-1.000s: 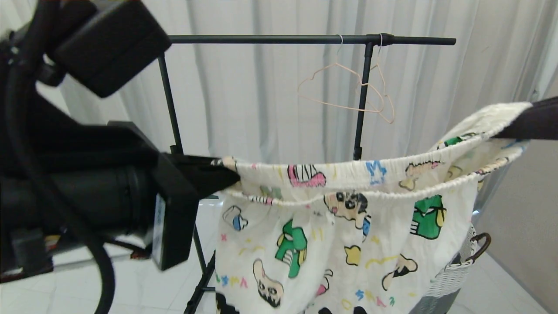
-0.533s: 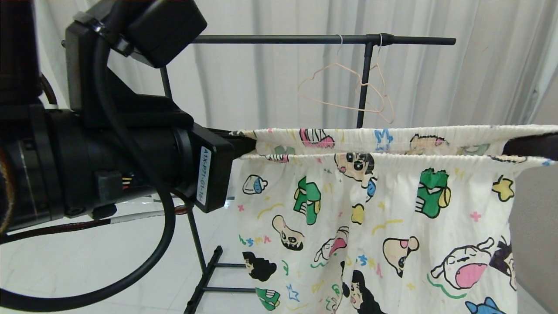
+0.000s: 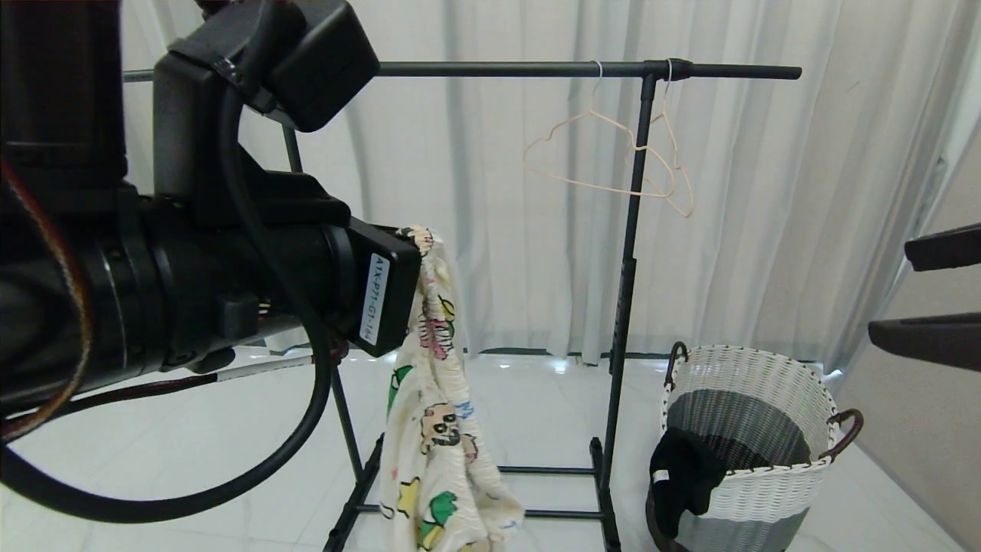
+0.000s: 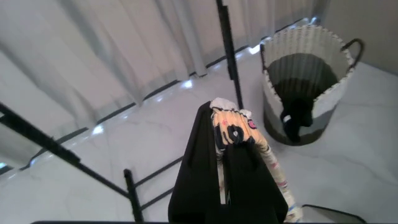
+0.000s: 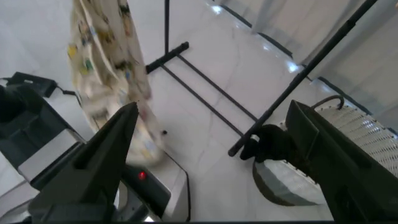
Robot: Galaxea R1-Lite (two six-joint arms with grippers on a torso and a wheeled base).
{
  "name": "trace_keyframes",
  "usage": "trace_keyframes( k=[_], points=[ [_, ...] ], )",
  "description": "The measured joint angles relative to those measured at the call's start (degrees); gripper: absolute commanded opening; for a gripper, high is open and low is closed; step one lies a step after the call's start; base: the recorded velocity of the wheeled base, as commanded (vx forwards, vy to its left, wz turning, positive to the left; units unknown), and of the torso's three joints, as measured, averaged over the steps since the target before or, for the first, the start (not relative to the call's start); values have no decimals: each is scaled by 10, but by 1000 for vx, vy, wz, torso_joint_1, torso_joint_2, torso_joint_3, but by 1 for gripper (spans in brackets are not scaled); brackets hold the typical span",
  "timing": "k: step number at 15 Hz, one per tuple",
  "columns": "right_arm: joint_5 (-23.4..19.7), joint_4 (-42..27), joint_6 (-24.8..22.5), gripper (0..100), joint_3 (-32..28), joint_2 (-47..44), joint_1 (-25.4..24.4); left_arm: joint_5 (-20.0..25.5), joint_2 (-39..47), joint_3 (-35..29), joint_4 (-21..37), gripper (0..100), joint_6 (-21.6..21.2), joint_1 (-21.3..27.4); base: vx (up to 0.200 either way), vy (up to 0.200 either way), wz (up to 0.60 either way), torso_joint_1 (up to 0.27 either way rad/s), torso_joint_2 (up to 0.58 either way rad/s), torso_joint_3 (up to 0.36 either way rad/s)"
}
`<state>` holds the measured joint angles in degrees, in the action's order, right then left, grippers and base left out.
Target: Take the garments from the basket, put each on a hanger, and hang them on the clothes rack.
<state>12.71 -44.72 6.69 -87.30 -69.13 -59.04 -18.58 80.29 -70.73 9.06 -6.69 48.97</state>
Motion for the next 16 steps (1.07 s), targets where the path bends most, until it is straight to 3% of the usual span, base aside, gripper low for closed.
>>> trace_keyframes(
  k=[2, 4, 8, 10, 13, 16],
  points=[
    [9, -9, 0, 100, 22, 15, 6, -23, 5, 4, -1, 0, -1, -3, 0, 0, 0, 0, 0, 0],
    [38, -58, 0, 100, 34, 28, 52, -41, 4, 25, 0, 0, -1, -20, 0, 0, 0, 0, 0, 0],
    [92, -192, 0, 100, 57, 39, 253, -55, -26, 117, 0, 0, 0, -78, 0, 0, 0, 0, 0, 0],
    [136, -216, 1, 100, 113, 42, 339, -56, -55, 178, 0, 0, 0, -104, 0, 0, 0, 0, 0, 0],
    [158, -142, 0, 100, 225, 54, 404, -56, -106, 269, 0, 0, 0, -151, 0, 0, 0, 0, 0, 0],
    [162, 25, -41, 100, 358, 86, 417, -56, -142, 327, 0, 0, 0, -217, 0, 0, 0, 0, 0, 0]
  ],
)
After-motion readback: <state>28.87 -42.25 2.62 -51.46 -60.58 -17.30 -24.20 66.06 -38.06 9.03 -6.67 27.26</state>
